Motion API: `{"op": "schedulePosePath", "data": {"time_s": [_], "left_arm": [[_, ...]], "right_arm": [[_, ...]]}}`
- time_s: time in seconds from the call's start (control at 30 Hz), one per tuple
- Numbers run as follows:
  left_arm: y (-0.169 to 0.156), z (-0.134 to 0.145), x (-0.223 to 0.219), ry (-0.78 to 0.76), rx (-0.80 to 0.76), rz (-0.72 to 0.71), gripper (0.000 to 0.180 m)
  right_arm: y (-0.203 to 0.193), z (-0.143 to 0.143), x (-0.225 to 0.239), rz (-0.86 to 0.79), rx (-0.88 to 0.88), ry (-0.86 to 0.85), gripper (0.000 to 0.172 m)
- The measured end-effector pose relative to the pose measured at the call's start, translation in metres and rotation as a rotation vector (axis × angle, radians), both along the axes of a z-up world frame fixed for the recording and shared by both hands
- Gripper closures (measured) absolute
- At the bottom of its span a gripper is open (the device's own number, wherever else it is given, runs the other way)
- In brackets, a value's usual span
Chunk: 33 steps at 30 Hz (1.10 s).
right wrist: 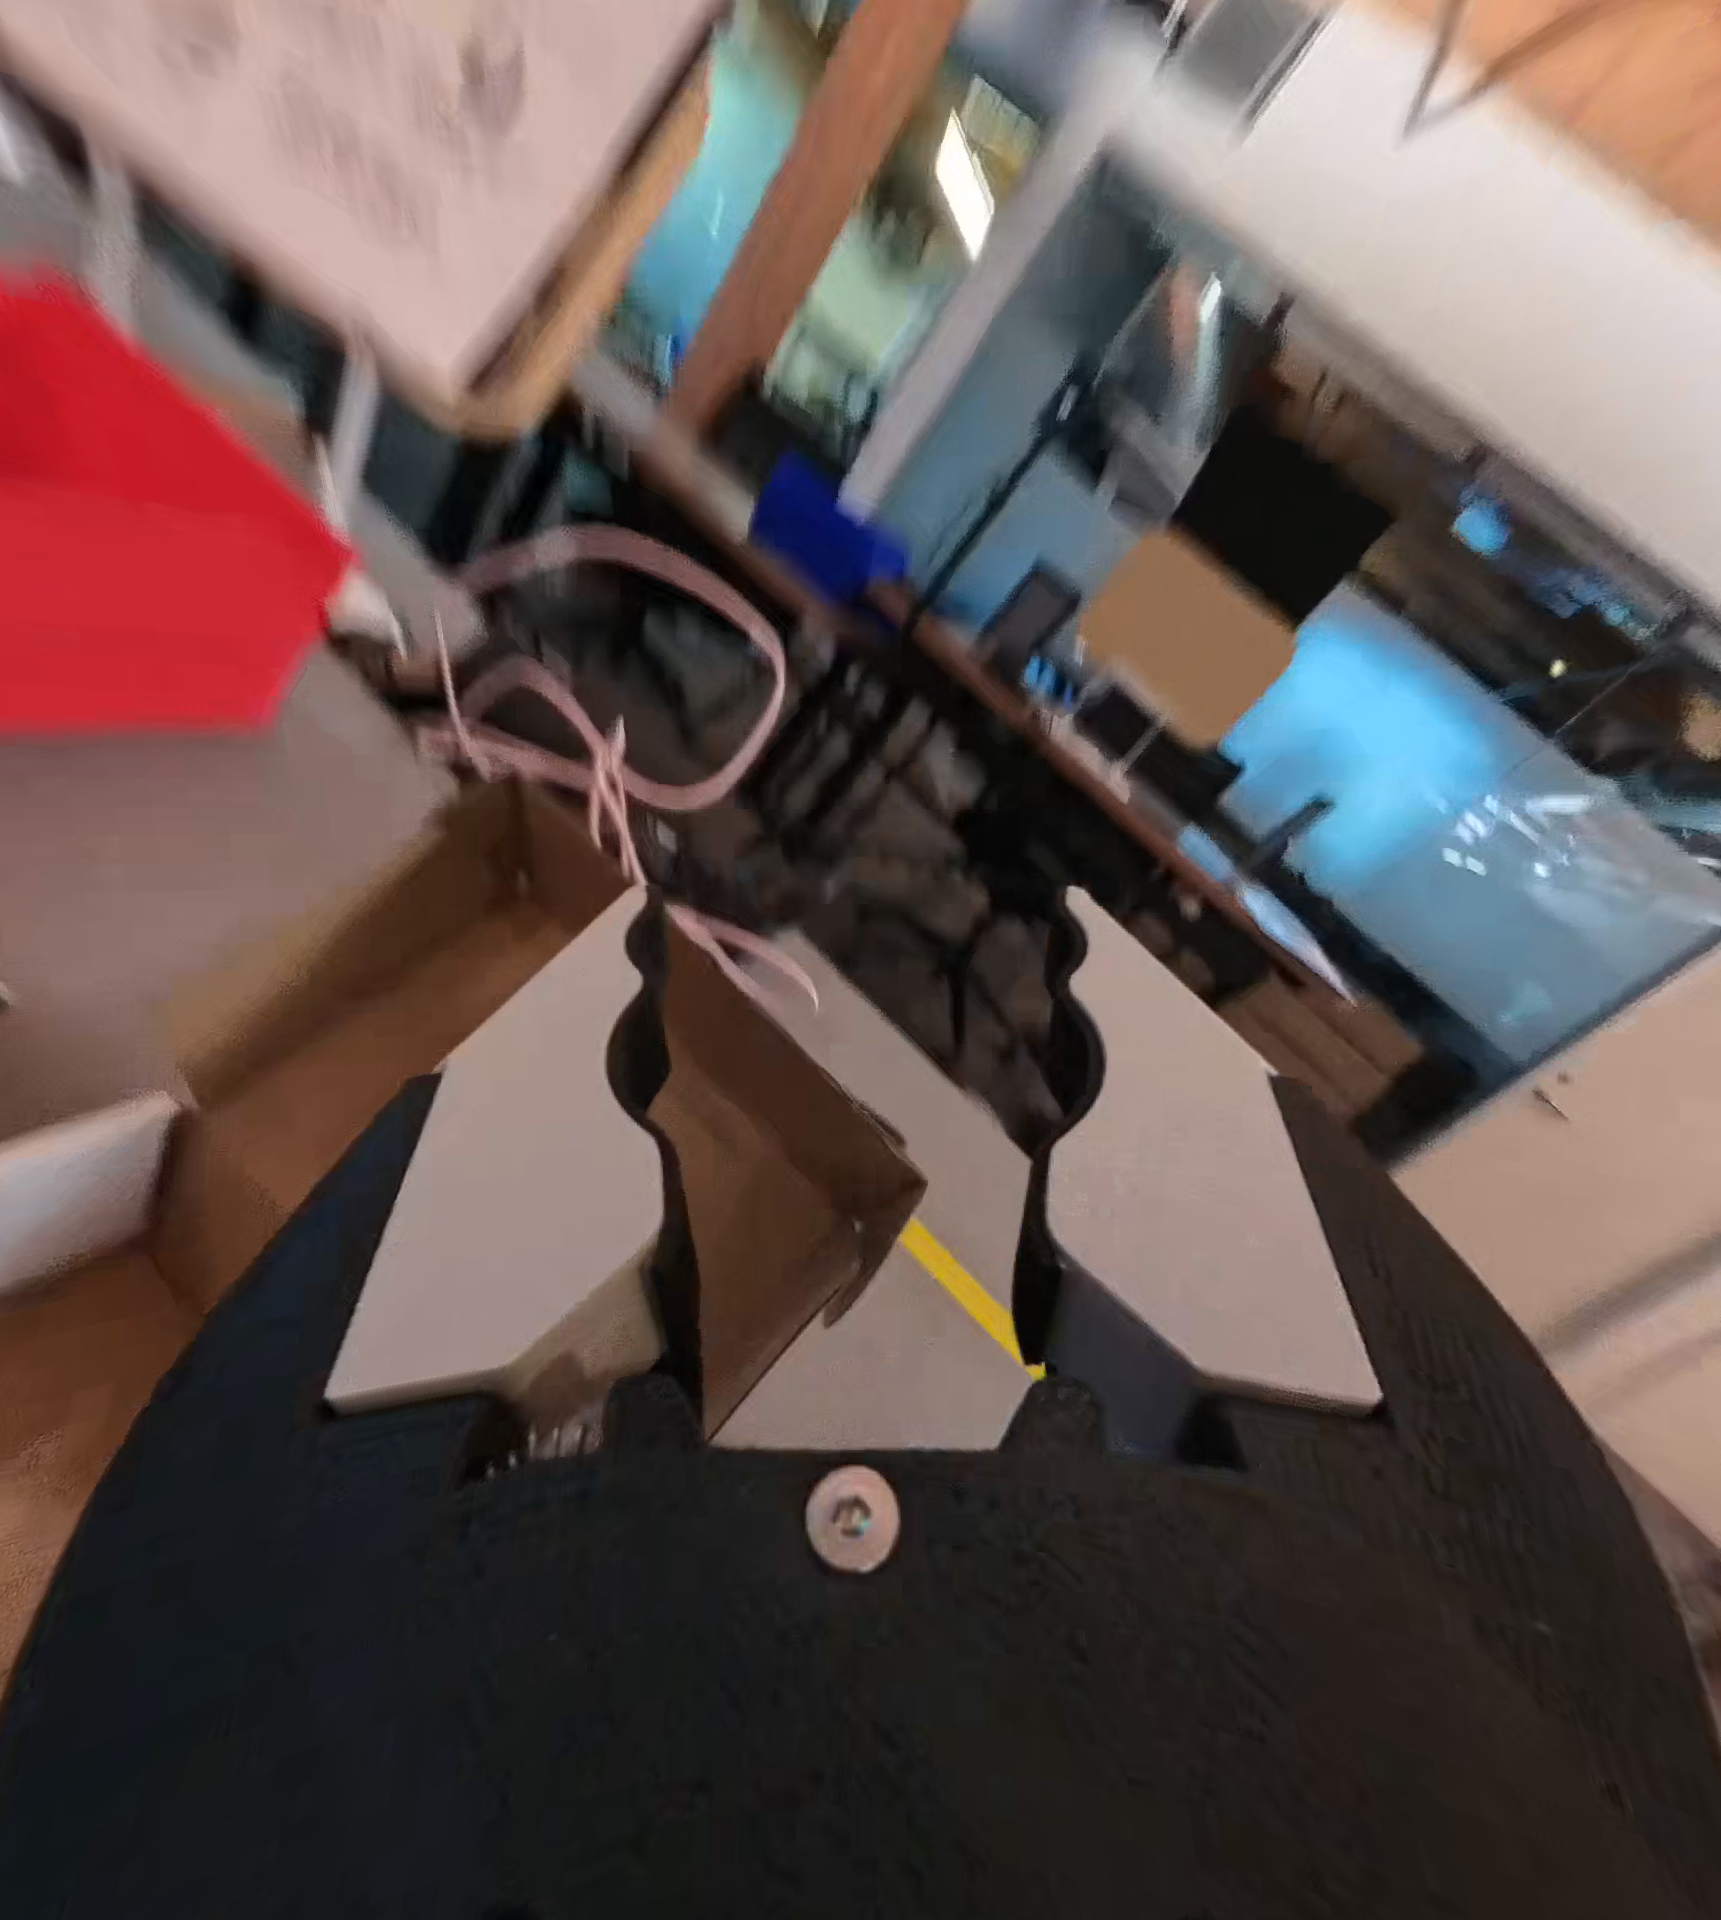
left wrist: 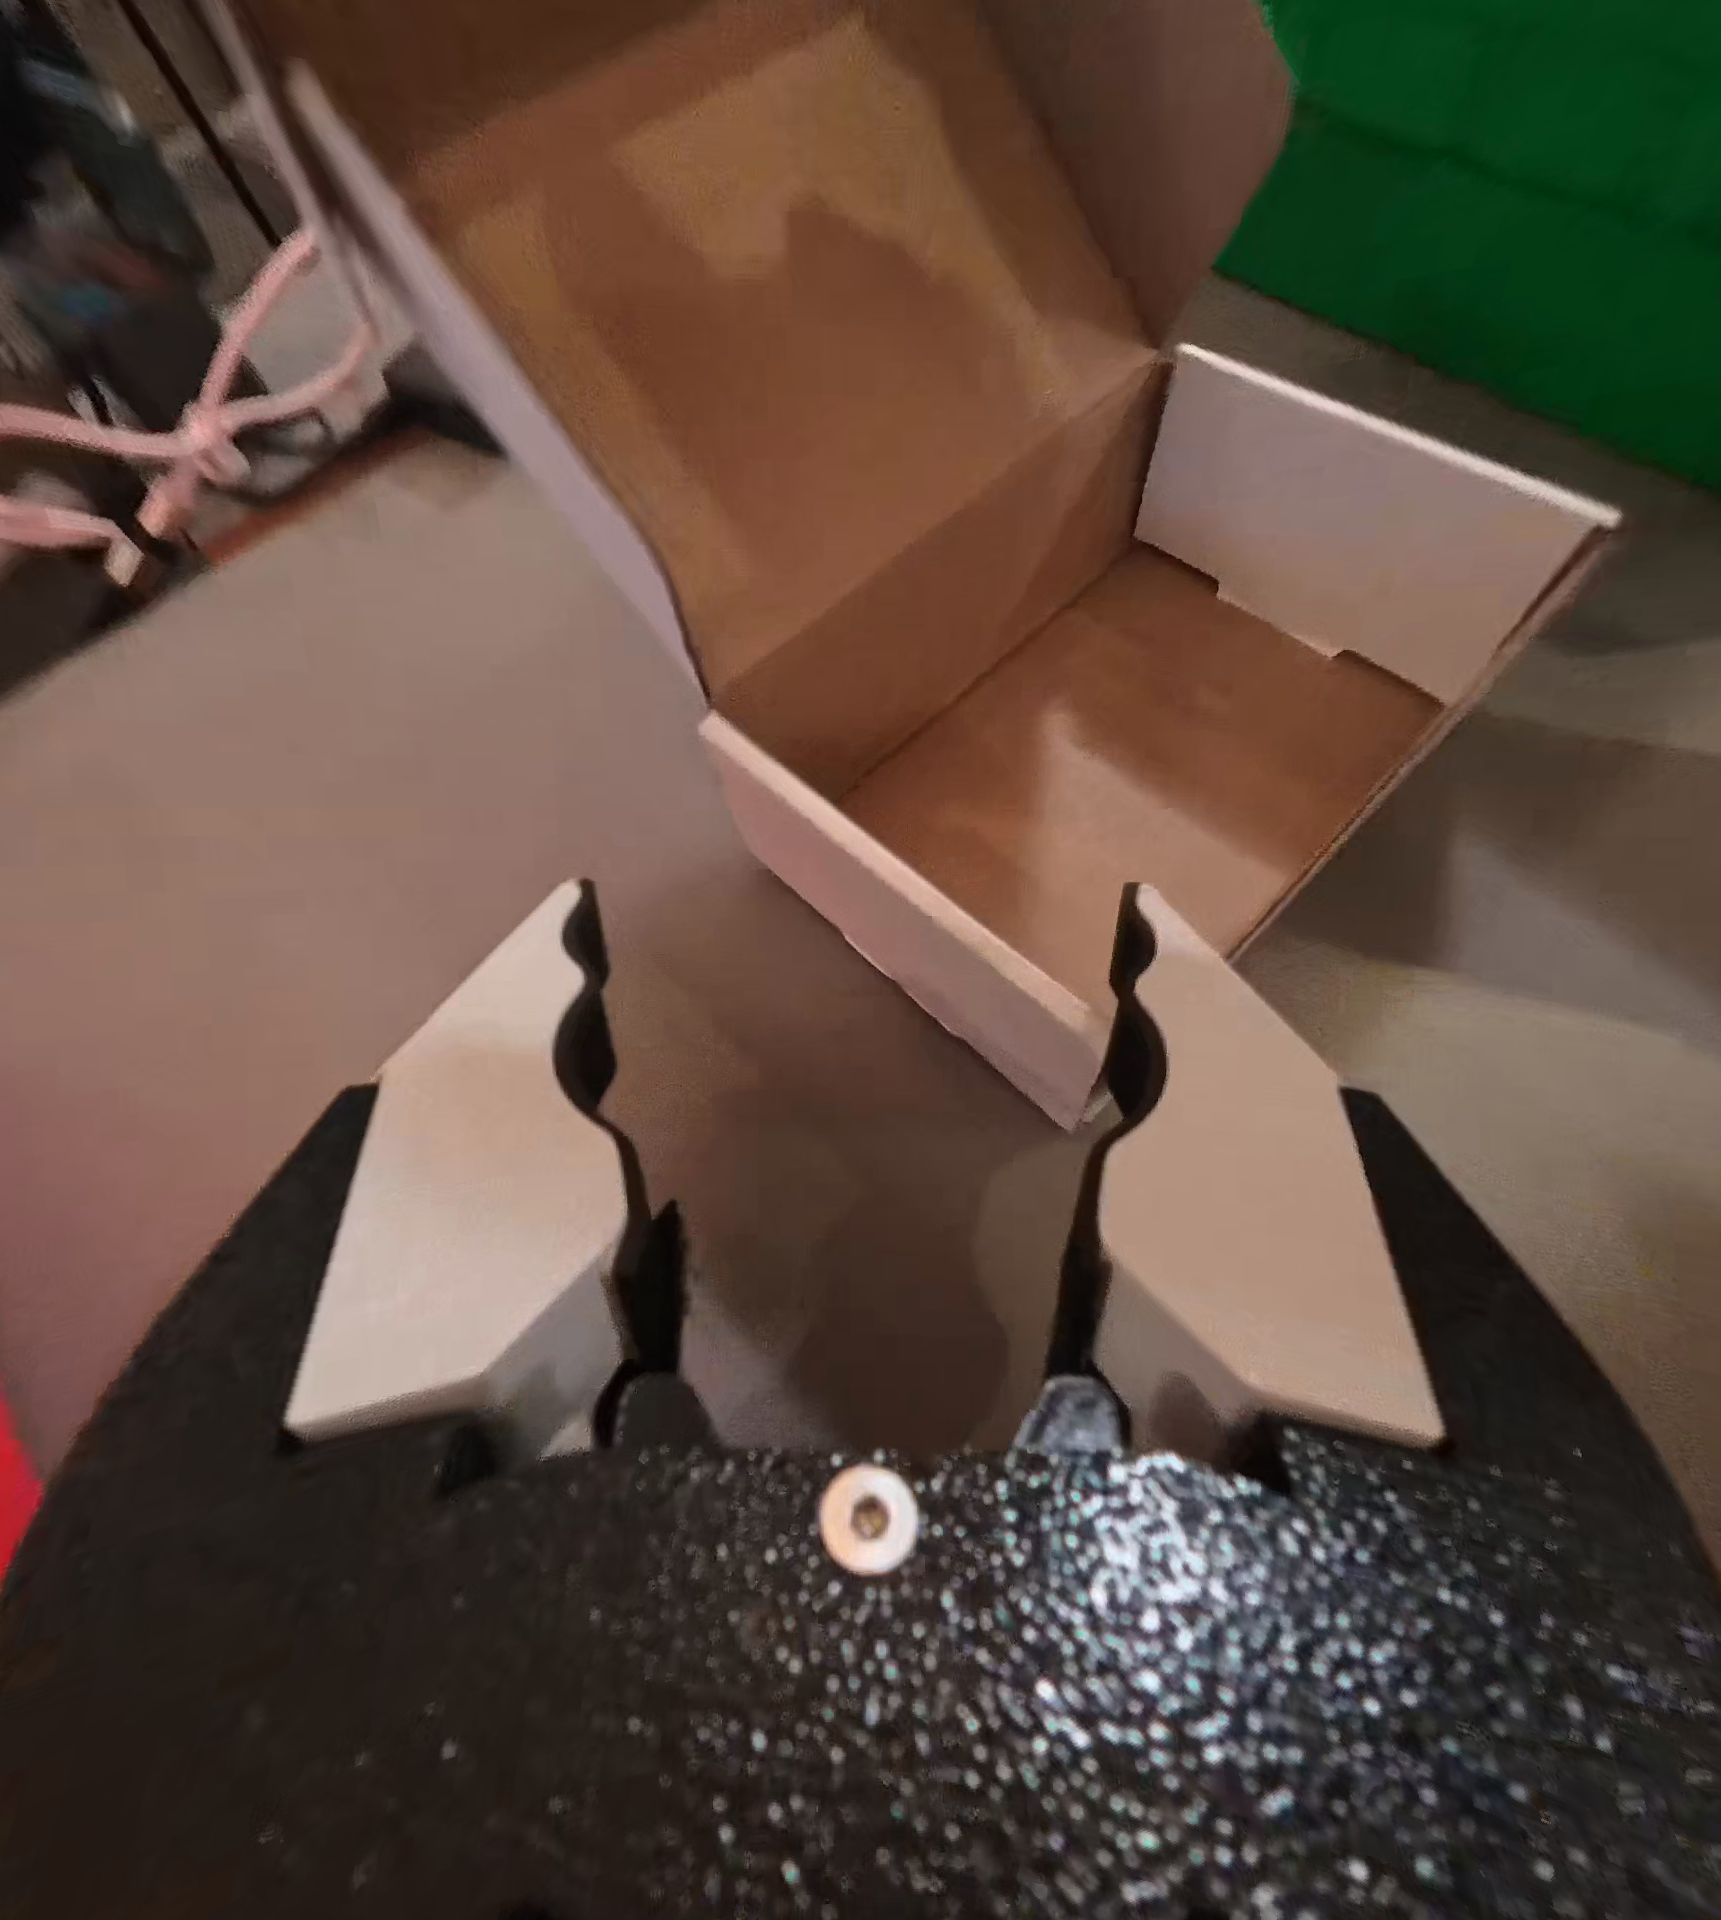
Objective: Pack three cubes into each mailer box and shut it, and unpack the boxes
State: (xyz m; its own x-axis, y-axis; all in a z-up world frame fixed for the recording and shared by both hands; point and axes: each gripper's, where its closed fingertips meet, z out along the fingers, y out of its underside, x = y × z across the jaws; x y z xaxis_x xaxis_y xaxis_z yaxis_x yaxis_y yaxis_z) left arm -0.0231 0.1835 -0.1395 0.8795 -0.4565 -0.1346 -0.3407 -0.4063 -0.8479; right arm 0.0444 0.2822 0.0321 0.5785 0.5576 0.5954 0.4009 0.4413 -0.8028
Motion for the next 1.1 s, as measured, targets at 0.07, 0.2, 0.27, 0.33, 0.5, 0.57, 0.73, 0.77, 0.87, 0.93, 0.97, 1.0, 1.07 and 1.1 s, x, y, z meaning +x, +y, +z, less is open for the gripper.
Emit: {"op": "schedulePosePath", "data": {"time_s": [0.07, 0.2, 0.27, 0.33, 0.5, 0.57, 0.73, 0.77, 0.87, 0.93, 0.97, 1.0, 1.07, 1.1], "left_arm": [[-0.007, 0.01, 0.005, 0.084, 0.06, -0.043, 0.076], [-0.036, 0.041, -0.005, 0.125, 0.162, -0.097, 0.07], [-0.054, 0.064, -0.023, 0.089, 0.213, -0.102, 0.071], [-0.067, 0.087, -0.054, 0.115, 0.255, -0.095, 0.071], [-0.064, 0.094, -0.167, 0.493, 0.052, -0.039, 0.075], [-0.059, 0.077, -0.193, 0.547, -0.113, -0.098, 0.079], [-0.041, 0.064, -0.195, 0.359, -0.289, -0.29, 0.092], [-0.036, 0.067, -0.199, 0.343, -0.29, -0.298, 0.095], [-0.02, 0.077, -0.213, 0.311, -0.258, -0.283, 0.103], [-0.017, 0.066, -0.224, 0.296, -0.324, -0.271, 0.099], [-0.018, 0.055, -0.231, 0.309, -0.38, -0.264, 0.09], [-0.02, 0.042, -0.238, 0.325, -0.44, -0.256, 0.085], [-0.026, 0.019, -0.248, 0.367, -0.543, -0.252, 0.077], [-0.029, 0.009, -0.25, 0.386, -0.576, -0.26, 0.075]], "right_arm": [[-0.03, 0.016, 0.022, 0.086, 0.032, 0.208, 0.101], [-0.075, 0.009, 0.062, 0.149, 0.119, 0.413, 0.105], [-0.093, 0.002, 0.07, 0.162, 0.207, 0.41, 0.107], [-0.104, 0.003, 0.076, 0.141, 0.276, 0.415, 0.116], [-0.131, 0.01, 0.064, 0.221, 0.319, 0.431, 0.118], [-0.133, 0.002, 0.054, 0.241, 0.311, 0.383, 0.118], [-0.134, -0.015, 0.037, 0.308, 0.22, 0.338, 0.127], [-0.134, -0.018, 0.035, 0.316, 0.206, 0.331, 0.128], [-0.131, -0.023, 0.033, 0.311, 0.199, 0.306, 0.132], [-0.131, -0.024, 0.032, 0.312, 0.199, 0.299, 0.136], [-0.131, -0.024, 0.032, 0.314, 0.197, 0.297, 0.138], [-0.131, -0.025, 0.031, 0.317, 0.195, 0.292, 0.138], [-0.131, -0.027, 0.029, 0.317, 0.194, 0.277, 0.139], [-0.131, -0.029, 0.028, 0.317, 0.194, 0.267, 0.14]]}}
